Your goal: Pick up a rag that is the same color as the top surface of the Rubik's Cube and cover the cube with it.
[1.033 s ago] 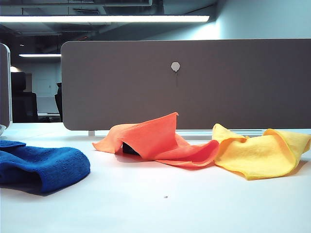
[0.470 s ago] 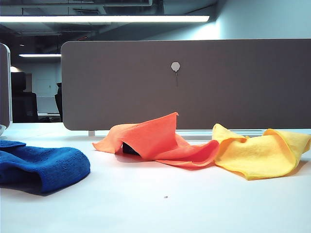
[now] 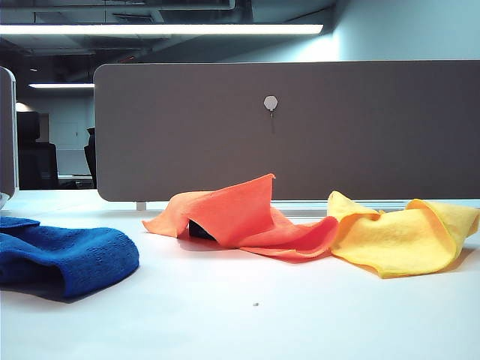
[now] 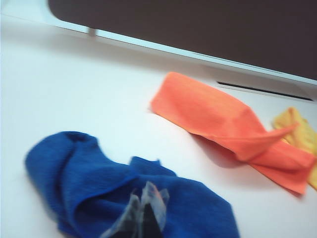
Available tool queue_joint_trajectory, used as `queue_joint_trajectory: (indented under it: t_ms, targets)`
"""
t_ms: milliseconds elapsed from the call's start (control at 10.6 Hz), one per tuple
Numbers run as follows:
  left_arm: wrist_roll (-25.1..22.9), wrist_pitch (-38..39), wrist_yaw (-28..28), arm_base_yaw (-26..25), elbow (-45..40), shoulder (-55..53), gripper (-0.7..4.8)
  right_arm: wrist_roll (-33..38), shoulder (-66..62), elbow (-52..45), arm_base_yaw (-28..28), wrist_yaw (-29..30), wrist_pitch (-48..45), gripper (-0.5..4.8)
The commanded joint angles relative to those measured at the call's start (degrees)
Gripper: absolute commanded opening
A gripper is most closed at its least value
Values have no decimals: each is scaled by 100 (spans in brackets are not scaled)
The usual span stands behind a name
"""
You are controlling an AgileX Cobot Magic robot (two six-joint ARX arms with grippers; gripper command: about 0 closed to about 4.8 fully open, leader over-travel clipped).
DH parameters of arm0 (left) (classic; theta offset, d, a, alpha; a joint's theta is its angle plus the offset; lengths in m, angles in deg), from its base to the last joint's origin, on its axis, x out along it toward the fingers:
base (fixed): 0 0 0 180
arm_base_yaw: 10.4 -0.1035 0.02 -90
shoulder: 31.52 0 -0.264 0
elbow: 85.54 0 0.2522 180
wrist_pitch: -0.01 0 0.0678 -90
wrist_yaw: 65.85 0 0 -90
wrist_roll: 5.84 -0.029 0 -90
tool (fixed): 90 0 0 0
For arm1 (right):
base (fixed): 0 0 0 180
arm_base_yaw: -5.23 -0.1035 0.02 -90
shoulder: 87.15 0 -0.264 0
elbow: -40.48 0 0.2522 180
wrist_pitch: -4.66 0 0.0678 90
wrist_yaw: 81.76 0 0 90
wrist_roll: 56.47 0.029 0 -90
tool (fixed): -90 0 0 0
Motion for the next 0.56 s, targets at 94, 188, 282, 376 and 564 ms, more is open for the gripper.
queue_joint_trajectory:
  t_ms: [94, 188, 282, 376, 564]
  targets:
    - [-31, -144, -251, 2, -254, -4, -5, -39, -2, -4, -7, 133, 138, -1]
    - [-33, -588, -273, 2, -546, -4, -5, -39, -2, -4, -7, 133, 136, -1]
    - [-85, -1023, -356, 4, -754, -4, -5, -39, -2, -4, -7, 133, 140, -1]
    - [-286, -1091, -398, 4, -754, -4, -5, -39, -2, -4, -7, 133, 142, -1]
    - [-422, -1141, -319, 4, -754, -4, -5, -39, -2, -4, -7, 133, 140, -1]
